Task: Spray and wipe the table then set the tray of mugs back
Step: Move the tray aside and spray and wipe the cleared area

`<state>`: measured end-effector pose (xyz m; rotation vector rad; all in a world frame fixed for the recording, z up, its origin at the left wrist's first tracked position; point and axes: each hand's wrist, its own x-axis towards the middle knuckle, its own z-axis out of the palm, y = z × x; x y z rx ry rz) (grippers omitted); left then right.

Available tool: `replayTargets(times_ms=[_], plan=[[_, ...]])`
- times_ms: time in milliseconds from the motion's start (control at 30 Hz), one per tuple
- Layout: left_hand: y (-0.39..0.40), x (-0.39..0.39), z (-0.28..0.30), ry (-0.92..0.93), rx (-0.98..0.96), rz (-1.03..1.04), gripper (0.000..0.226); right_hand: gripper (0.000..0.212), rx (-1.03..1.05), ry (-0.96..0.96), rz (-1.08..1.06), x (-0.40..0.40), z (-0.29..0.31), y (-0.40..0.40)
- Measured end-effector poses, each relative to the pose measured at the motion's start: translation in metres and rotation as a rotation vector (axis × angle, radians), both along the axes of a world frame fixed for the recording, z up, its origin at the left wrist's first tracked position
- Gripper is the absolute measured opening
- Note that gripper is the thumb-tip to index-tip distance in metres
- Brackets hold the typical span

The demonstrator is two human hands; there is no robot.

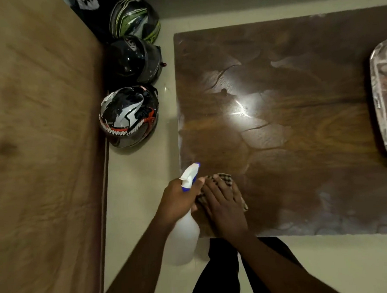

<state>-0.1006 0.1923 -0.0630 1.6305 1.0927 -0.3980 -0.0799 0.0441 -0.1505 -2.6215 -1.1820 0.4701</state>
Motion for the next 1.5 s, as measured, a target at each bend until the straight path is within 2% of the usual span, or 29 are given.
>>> replayTargets(times_ms=[100,233,267,333,433,500,667,833,900,1133,1267,1400,1500], plan=[[-0.005,-0.012,-0.004,-0.014,0.079,0.101,0.019,0.055,0.042,-0.022,0.176,-0.020,-0.005,0.016],[-0.021,-0.022,0.000,-0.022,0.114,0.141,0.018,0.049,0.171,-0.067,0.419,-0.023,-0.011,-0.017],[-0.025,-0.024,0.002,-0.047,0.083,0.151,0.016,0.047,0.172,-0.095,0.416,-0.015,-0.013,-0.029],[-0.031,-0.023,0.005,-0.106,0.029,0.183,0.013,0.046,0.164,-0.113,0.276,0.001,-0.010,-0.045],[-0.041,-0.020,0.008,-0.152,0.068,0.277,0.023,0.049,0.153,-0.015,0.011,-0.001,-0.003,-0.040],[-0.047,-0.014,0.013,-0.207,0.095,0.324,0.027,0.048,0.178,0.031,-0.063,-0.006,-0.002,-0.033],[-0.058,0.002,0.020,-0.281,0.246,0.259,0.041,0.052,0.270,0.136,0.062,0.016,-0.002,-0.047],[-0.078,0.018,0.034,-0.316,0.400,0.081,0.050,0.058,0.267,0.120,-0.031,0.058,0.025,-0.068],[-0.093,0.028,0.044,-0.340,0.435,0.060,0.051,0.053,0.260,0.113,-0.046,0.069,0.040,-0.082],[-0.126,0.055,0.108,-0.495,0.488,0.027,0.050,0.058,0.264,0.048,-0.123,0.105,0.109,-0.133],[-0.120,0.071,0.130,-0.476,0.537,0.030,0.082,0.077,0.243,0.023,-0.047,0.115,0.158,-0.157],[-0.147,0.088,0.186,-0.551,0.516,0.106,0.076,0.046,0.237,-0.004,-0.087,0.103,0.197,-0.181],[-0.171,0.112,0.210,-0.592,0.444,0.085,0.062,0.040,0.220,-0.035,-0.081,0.110,0.218,-0.194]])
